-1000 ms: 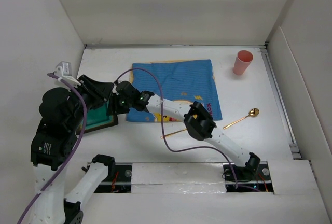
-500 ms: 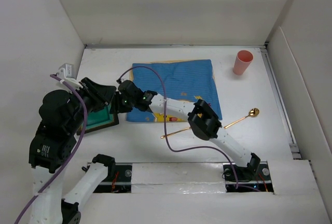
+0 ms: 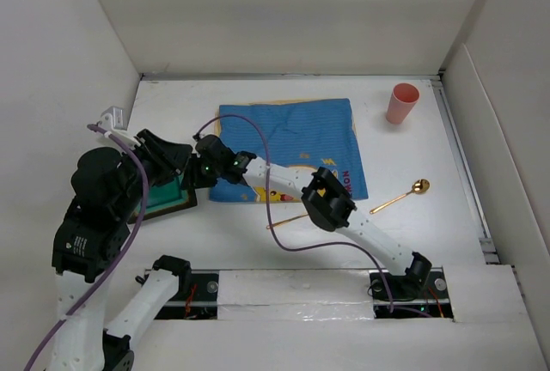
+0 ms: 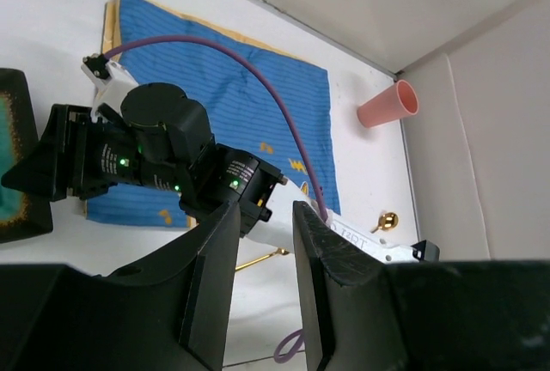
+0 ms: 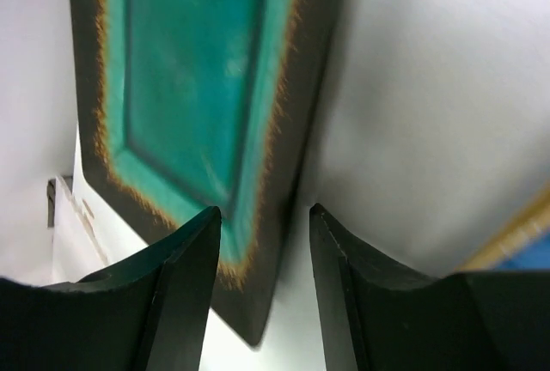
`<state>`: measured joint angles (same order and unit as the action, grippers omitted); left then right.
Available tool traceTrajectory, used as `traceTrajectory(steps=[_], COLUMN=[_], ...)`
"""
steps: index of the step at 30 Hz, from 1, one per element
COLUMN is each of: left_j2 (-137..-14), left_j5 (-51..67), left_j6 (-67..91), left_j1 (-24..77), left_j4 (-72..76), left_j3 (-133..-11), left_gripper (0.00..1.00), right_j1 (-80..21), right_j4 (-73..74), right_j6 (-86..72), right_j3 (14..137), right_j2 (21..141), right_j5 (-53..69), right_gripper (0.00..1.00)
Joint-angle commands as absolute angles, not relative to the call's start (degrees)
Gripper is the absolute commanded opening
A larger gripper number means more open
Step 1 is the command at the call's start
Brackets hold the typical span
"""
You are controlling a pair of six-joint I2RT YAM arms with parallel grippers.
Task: Set the dinner table for one person
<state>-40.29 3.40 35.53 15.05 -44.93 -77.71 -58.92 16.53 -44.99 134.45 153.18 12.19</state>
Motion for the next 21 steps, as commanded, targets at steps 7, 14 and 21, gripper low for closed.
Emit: traceTrajectory(steps=[7, 14, 21], left_j2=[-39.99, -40.6, -44.38], left_j5=[0.97, -5.79, -10.46], left_j6=[34.63, 34.19, 35.33], left_j1=[15.38, 15.38, 15.38], left_j4=[-44.65, -45.97, -41.49], left_j3=[-75.23, -77.43, -81.56], left_gripper=[0.29, 0.29, 0.5], right_j1=[-59.33, -56.44, -48.63], right_j4=[11.08, 0.53, -6.5], right_j6=[-48.69, -49.83, -54.57], right_j3=[135.78, 131.39, 120.11], right_j2=[156.35, 146.0, 128.43], right_j5=[18.98, 24.42, 28.9], right_gripper=[0.07, 0.0, 0.0])
